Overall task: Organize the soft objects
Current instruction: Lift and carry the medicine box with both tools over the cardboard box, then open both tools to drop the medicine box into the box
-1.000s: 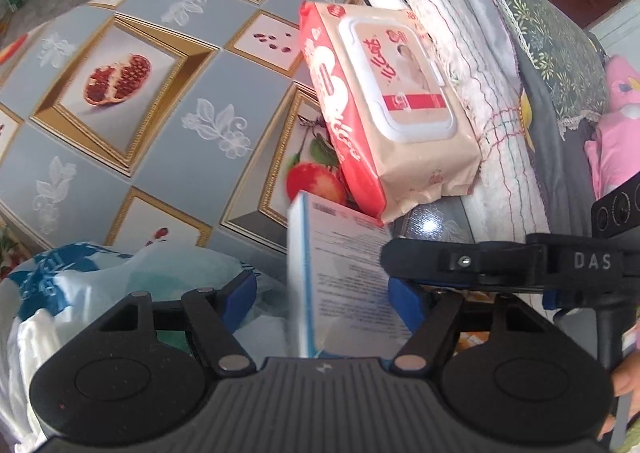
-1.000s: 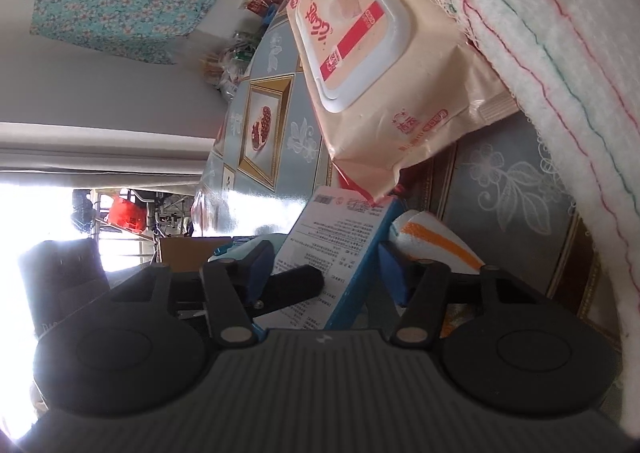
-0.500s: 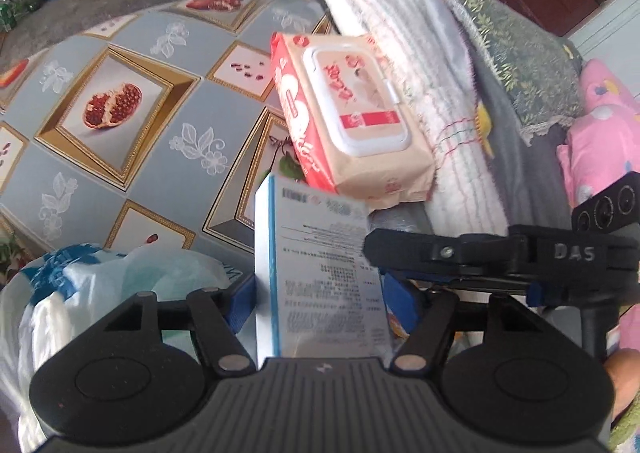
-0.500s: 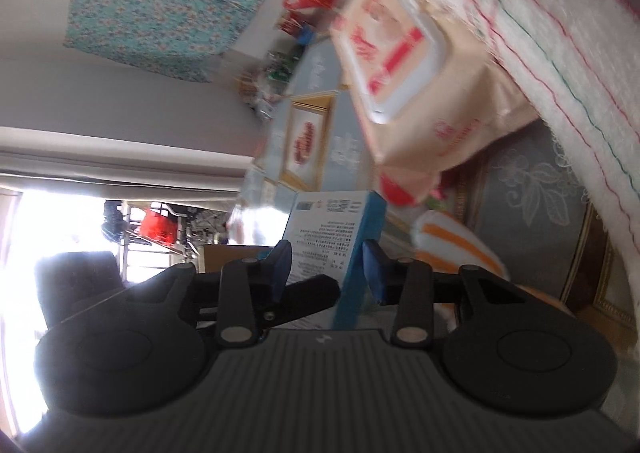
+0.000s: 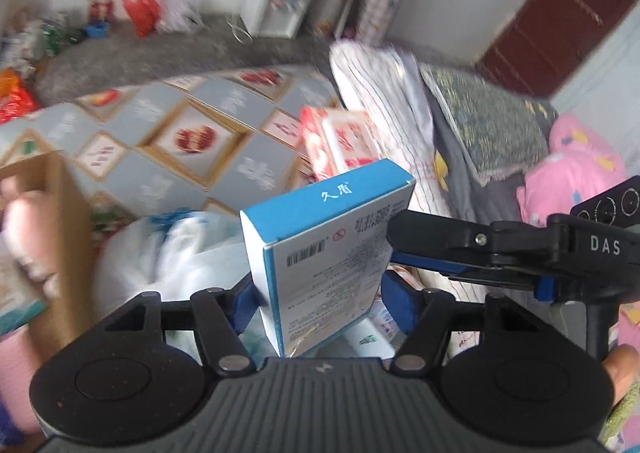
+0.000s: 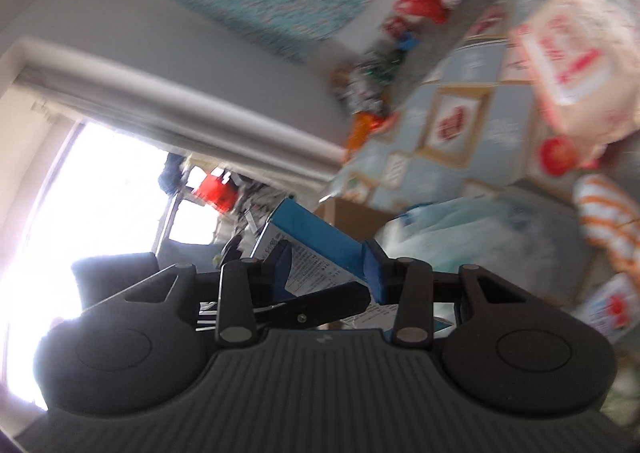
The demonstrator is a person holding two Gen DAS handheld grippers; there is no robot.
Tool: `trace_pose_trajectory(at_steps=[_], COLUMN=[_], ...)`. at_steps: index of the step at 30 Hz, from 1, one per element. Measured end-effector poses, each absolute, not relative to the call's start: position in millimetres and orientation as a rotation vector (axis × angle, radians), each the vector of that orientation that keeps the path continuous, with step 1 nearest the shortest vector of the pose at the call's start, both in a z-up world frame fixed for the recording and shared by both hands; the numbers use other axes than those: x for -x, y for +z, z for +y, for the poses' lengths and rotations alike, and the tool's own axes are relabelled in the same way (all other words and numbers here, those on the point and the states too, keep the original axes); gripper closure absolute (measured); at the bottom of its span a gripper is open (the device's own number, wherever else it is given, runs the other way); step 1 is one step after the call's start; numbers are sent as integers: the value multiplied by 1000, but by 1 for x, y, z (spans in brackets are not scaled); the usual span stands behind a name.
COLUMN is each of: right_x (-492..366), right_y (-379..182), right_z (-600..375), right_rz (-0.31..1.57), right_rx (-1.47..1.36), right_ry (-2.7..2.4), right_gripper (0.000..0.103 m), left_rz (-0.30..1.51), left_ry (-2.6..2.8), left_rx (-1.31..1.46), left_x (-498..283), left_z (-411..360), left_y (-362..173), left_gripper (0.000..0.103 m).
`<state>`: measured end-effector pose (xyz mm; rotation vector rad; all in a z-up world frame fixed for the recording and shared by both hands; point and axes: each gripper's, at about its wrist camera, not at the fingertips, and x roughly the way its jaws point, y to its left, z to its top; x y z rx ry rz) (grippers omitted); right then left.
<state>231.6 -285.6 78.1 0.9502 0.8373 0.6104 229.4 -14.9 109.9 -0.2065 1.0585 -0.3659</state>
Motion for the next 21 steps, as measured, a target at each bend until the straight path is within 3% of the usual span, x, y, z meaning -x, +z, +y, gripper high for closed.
trace_pose_trajectory(at_steps=[9,21], right_x=[-233,-262], right_y=[116,49], right_z=[-166,-49], right_rz=[898,1135], right_rx=[-875,-791], right_ry=[808,736], right_gripper=[64,61], left_rz=[980,1136], left_ry=[-203,-49], left_rx=[297,483], left_x=[-170,-179], left_z=[93,203], left_y=[131,44], left_gripper=[37,37])
